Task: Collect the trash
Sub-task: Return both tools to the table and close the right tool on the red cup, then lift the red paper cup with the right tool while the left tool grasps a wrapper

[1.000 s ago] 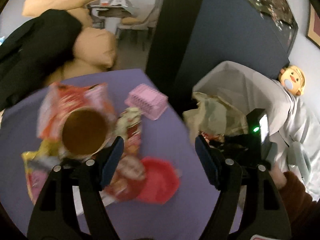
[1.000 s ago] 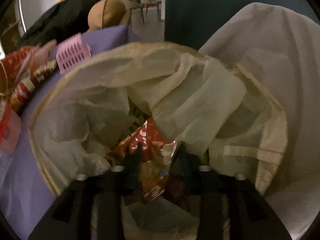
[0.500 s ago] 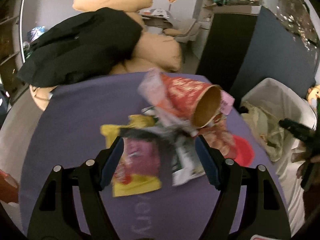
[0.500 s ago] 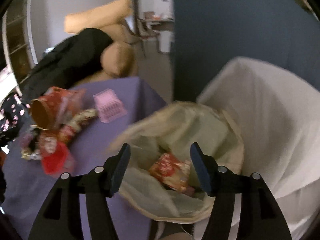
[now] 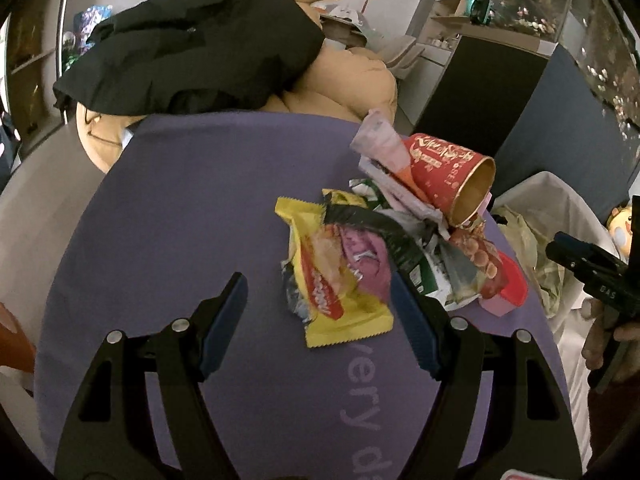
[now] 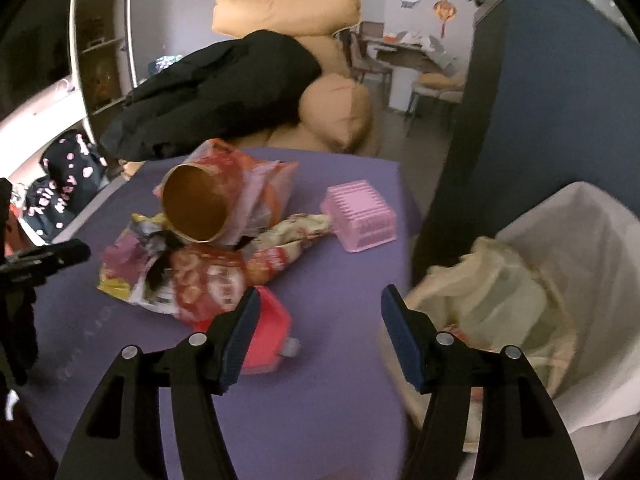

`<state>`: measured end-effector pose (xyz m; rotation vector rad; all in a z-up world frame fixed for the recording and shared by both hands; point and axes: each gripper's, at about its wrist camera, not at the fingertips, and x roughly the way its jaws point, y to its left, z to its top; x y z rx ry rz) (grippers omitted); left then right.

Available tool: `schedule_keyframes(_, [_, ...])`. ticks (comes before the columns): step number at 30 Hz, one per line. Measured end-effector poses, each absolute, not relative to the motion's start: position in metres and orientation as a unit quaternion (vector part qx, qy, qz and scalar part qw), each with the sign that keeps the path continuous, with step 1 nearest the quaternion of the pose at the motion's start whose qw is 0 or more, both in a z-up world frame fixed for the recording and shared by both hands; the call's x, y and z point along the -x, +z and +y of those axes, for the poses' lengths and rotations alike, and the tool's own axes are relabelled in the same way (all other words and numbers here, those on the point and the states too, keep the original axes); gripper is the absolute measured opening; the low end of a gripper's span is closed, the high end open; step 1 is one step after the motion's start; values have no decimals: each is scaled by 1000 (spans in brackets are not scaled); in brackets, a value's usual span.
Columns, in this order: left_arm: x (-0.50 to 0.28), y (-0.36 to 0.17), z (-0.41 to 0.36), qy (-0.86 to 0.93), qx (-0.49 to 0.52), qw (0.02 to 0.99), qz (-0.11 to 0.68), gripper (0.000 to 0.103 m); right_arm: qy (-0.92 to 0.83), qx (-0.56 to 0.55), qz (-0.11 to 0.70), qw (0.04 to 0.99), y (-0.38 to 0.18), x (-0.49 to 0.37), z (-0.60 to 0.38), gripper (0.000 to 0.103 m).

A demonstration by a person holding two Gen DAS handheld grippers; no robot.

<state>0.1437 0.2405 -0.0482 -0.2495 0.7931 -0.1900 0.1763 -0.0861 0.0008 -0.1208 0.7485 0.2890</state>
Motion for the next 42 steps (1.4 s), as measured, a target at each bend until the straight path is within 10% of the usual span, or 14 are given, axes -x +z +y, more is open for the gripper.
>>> schedule_keyframes(20, [-142, -51, 260, -89, 145, 910, 379, 70, 198, 96, 322, 921, 9, -256, 38, 59])
schedule_keyframes(42, [-148, -58, 234, -130, 144, 895, 402, 63, 169, 34, 313, 934, 28, -174, -67, 48])
